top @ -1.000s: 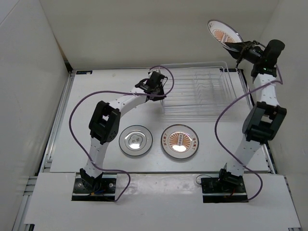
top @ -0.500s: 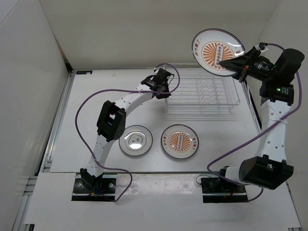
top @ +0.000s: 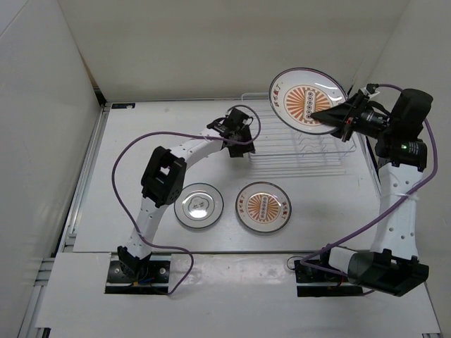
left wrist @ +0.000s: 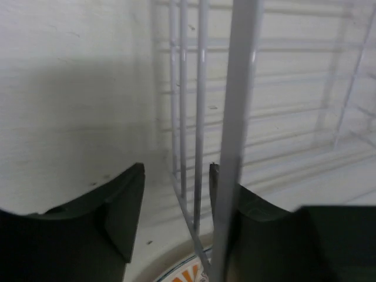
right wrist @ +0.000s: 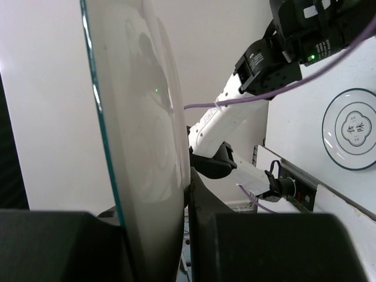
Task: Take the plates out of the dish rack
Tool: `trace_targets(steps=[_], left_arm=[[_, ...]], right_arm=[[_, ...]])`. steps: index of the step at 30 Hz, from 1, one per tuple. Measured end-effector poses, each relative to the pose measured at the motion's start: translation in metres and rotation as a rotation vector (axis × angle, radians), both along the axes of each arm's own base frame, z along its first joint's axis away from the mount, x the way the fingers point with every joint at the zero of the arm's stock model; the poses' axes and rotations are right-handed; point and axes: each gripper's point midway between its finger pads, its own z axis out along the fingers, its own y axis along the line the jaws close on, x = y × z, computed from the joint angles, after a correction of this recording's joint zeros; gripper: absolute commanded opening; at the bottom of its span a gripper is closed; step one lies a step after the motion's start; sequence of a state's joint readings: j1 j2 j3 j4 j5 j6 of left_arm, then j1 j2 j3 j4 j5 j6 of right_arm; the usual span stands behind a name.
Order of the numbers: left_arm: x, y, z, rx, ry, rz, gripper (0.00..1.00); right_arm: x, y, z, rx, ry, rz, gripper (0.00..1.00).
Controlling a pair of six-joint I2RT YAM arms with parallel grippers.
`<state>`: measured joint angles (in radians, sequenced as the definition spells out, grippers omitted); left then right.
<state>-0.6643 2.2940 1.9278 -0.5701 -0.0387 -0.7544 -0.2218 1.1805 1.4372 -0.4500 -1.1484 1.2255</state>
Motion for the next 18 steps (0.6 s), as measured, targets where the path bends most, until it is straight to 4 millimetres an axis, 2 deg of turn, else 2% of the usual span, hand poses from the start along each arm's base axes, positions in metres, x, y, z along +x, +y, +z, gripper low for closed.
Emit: trace_targets(steps=[1,2,4,11,18], left_arm=[[-0.011,-0.004,-0.007,-0.037,0.061,-0.016,0.82],[-0.015,-0.007,-0.01,-0.043,0.077,-0.025,0.9],[-0.028,-0.013,-0.018,-0.08,0.144,-0.031,1.0],[-0.044,-0.022,-0.018,-0.12,0.198,-0.055,1.0],[-0.057,-0.002,-0.012,-0.053,0.197,-0.099,1.0]], right_arm=[[-0.001,0.001,0.0,-0.001,-0.001,0.002,0.0],[-0.001,0.001,-0.001,-0.001,0.0,0.004,0.0],[-0.001,0.002,-0.001,-0.001,-0.001,0.009,0.0],[-0.006,0.006,0.0,0.009,-0.007,0.025,0.0],[-0.014,0.008,0.009,0.01,-0.043,0.023,0.0]])
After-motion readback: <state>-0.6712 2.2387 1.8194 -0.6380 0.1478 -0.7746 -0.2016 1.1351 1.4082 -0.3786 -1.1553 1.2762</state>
